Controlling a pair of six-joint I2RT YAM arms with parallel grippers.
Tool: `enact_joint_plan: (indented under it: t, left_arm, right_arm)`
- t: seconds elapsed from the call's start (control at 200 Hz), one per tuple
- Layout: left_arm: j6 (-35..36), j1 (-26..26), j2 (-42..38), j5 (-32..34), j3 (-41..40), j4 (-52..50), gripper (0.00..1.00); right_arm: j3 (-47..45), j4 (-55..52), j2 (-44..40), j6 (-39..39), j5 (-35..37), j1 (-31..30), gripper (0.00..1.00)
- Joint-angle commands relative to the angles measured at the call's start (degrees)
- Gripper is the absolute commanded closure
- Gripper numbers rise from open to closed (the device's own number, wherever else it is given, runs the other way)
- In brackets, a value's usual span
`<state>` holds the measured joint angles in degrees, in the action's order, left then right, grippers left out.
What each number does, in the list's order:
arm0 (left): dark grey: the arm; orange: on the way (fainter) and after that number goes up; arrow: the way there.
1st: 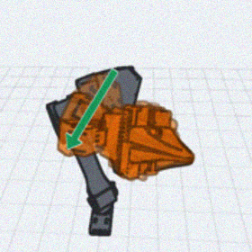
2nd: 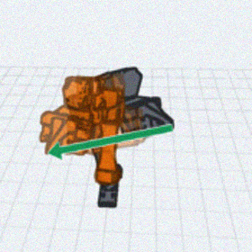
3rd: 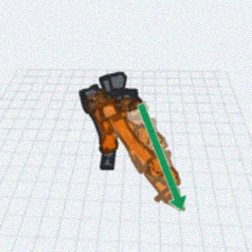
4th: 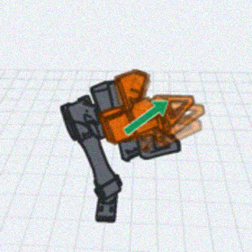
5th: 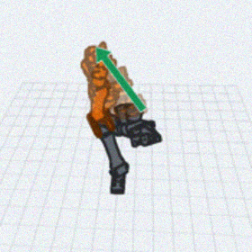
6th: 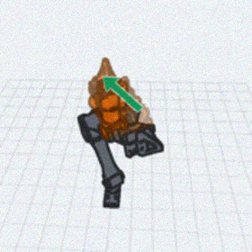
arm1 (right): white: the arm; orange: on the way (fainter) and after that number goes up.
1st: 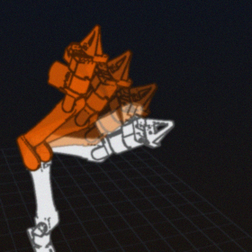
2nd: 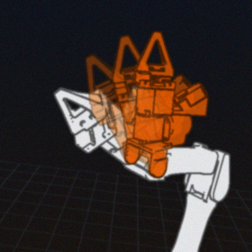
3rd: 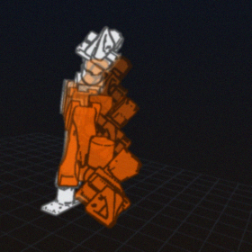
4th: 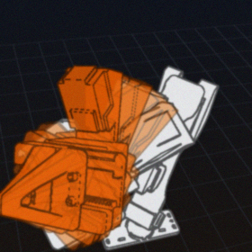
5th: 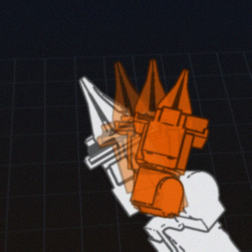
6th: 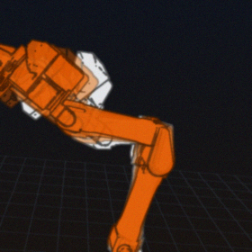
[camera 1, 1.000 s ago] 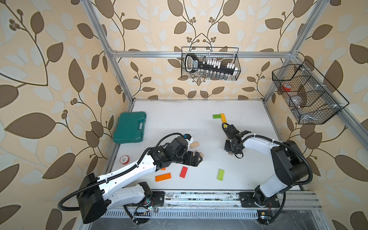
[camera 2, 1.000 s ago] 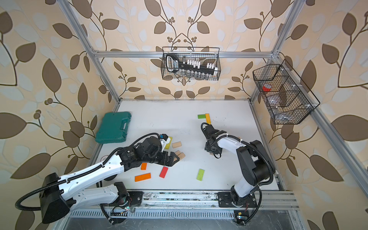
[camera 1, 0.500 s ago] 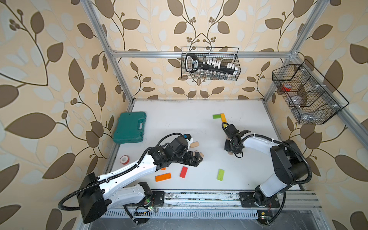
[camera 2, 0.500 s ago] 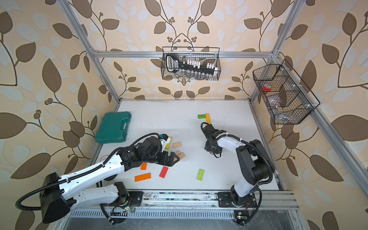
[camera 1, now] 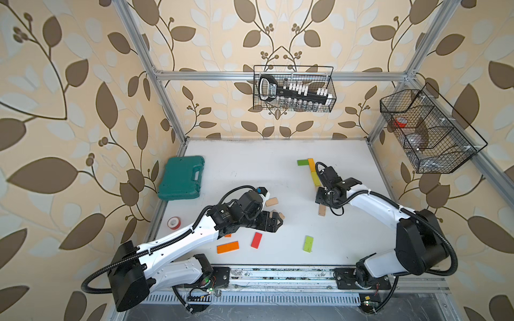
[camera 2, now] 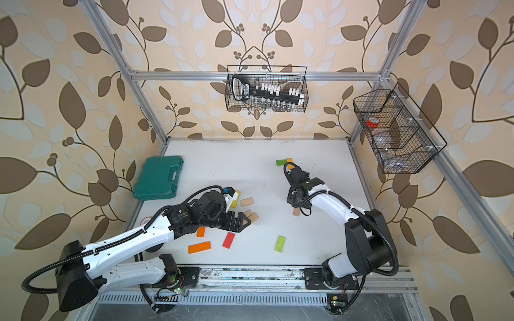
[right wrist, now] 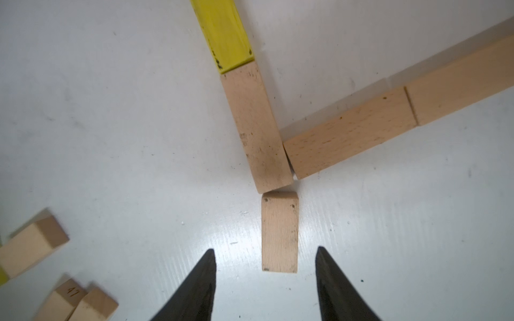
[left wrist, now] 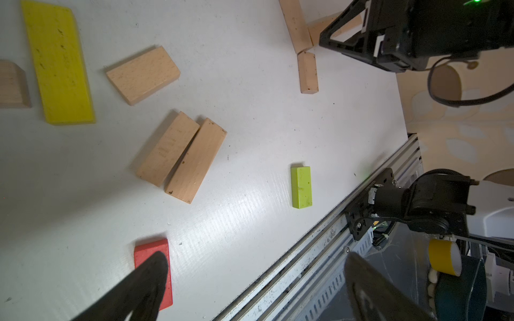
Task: Assemble a giraffe with building blocks
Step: Assemble the building block at the center of the board, then pick up the building block from the center of the board.
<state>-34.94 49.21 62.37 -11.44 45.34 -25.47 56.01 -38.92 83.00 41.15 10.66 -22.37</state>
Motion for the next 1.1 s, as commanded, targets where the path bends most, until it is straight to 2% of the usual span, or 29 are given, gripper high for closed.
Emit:
enact_joint_plan:
  t: [0.0, 0.1, 0.185, 0.34, 0.47, 0.575, 0.665, 0.78, 1.095]
  left_arm:
    - [0.6, 0.4, -1.0, -0.4, 2.0, 0.1, 0.01]
    - [0.6, 0.4, -1.0, -1.7, 1.8, 0.0, 0.01]
    - [0.6, 0.4, -0.9, -3.2, 1.4, -0.1, 0.02]
    - [1.1, 0.4, -0.5, -5.4, 0.6, -0.8, 0.02]
    - [1.3, 0.4, -1.0, -6.2, -0.4, -1.4, 0.03]
    - [1.3, 0.4, -2.1, -5.9, -1.2, -1.6, 0.02]
    - [1.2, 0.4, -2.3, -6.0, -1.4, -1.7, 0.02]
    - [1.3, 0.4, -2.2, -6.3, -1.5, -1.8, 0.02]
    - [1.3, 0.4, -3.8, -6.0, -2.6, -2.1, 0.01]
  right_arm:
    - [2.7, -5.6, -4.6, 1.8, 2.0, -0.2, 0.46]
    - [3.4, -9.8, -8.3, 4.5, 2.9, -1.1, 0.46]
    - [3.5, -14.3, -11.1, 9.1, 6.1, -4.6, 0.46]
    - [1.2, -22.6, -13.1, 23.8, 10.8, -15.1, 0.46]
    - [-3.4, -24.4, -12.2, 36.3, 8.8, -26.1, 0.46]
    - [-6.7, -20.9, -10.4, 42.1, 5.9, -33.5, 0.45]
    - [-7.7, -17.8, -7.0, 44.1, 3.7, -37.1, 0.45]
    - [-7.7, -14.1, -2.7, 44.0, 1.7, -38.9, 0.44]
    - [-9.0, -7.6, 4.3, 43.2, 0.2, -39.1, 0.43]
